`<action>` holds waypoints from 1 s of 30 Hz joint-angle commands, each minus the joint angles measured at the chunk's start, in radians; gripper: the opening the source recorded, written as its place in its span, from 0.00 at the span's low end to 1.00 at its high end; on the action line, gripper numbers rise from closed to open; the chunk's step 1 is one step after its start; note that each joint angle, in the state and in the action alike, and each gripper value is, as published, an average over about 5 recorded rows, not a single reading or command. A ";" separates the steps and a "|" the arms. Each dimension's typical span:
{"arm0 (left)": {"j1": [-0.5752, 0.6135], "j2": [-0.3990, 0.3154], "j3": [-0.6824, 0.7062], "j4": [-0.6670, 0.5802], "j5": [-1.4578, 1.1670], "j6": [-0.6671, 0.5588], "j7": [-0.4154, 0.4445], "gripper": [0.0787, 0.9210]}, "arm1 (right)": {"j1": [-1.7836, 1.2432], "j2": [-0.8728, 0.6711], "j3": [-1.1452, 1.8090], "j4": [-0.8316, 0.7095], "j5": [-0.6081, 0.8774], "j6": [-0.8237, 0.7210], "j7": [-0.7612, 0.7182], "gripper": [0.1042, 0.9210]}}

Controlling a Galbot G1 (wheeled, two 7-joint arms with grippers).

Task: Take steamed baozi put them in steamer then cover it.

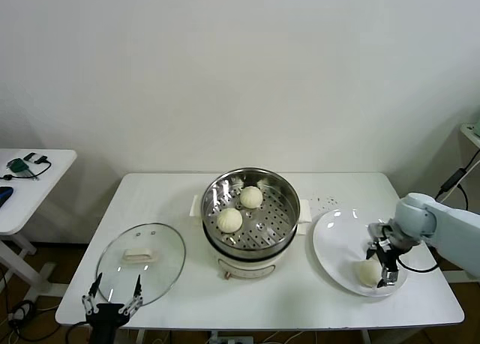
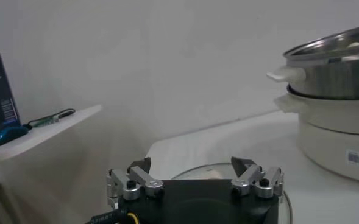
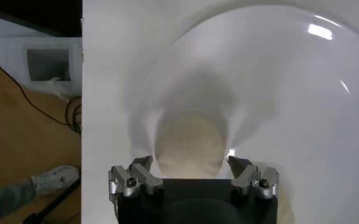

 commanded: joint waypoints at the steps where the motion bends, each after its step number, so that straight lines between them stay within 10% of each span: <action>1: -0.001 -0.002 0.002 0.004 0.003 0.000 -0.001 0.88 | -0.018 0.025 0.010 -0.022 -0.013 0.002 -0.003 0.82; 14: -0.002 0.001 0.003 0.006 0.001 -0.001 -0.001 0.88 | 0.086 0.019 -0.032 -0.021 -0.001 0.063 -0.025 0.64; 30: 0.000 0.004 0.013 0.001 0.013 0.006 0.001 0.88 | 0.839 0.328 -0.338 0.075 -0.081 0.775 -0.242 0.67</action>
